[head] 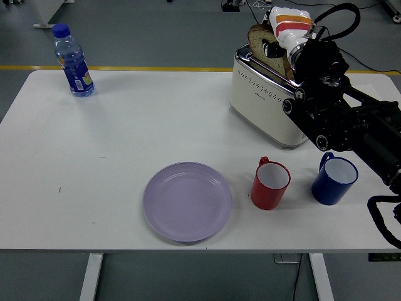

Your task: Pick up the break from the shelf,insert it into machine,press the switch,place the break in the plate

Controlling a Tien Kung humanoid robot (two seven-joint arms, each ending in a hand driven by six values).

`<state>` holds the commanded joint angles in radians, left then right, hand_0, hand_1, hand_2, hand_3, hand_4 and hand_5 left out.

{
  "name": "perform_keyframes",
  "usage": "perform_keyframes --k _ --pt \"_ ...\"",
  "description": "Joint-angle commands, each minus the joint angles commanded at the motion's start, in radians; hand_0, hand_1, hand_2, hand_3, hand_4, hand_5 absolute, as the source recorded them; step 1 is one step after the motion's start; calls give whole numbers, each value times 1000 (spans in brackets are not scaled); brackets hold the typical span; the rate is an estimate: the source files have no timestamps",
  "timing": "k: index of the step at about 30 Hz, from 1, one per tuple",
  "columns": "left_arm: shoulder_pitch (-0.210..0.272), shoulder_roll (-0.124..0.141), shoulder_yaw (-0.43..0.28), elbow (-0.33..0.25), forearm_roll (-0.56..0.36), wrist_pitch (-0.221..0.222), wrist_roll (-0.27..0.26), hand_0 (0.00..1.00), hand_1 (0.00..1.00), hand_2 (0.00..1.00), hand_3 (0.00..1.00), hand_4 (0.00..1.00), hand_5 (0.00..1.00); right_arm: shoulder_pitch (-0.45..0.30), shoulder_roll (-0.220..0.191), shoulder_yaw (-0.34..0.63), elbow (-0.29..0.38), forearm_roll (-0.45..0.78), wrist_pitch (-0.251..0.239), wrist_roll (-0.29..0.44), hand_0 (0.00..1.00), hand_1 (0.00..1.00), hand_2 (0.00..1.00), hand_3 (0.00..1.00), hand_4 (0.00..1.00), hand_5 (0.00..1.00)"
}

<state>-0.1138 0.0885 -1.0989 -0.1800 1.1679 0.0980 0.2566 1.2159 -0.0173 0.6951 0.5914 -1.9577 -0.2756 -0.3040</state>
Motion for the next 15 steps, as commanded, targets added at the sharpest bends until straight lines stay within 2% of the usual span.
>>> perform_keyframes --k 5,11,15 --pt "0 0 0 0 -2 1 0 689 697 679 569 284 817 -7 -38 24 58 -4 -9 -12 201 242 339 453 439 2" --pt "2 0 -2 0 -2 1 -1 689 697 679 569 283 816 -23 -113 62 175 14 -26 -23 203 235 336 442 420 2" --pt "4 0 -6 0 2 1 0 688 697 679 569 282 817 -31 -145 82 230 23 -32 -29 204 233 334 440 410 2"
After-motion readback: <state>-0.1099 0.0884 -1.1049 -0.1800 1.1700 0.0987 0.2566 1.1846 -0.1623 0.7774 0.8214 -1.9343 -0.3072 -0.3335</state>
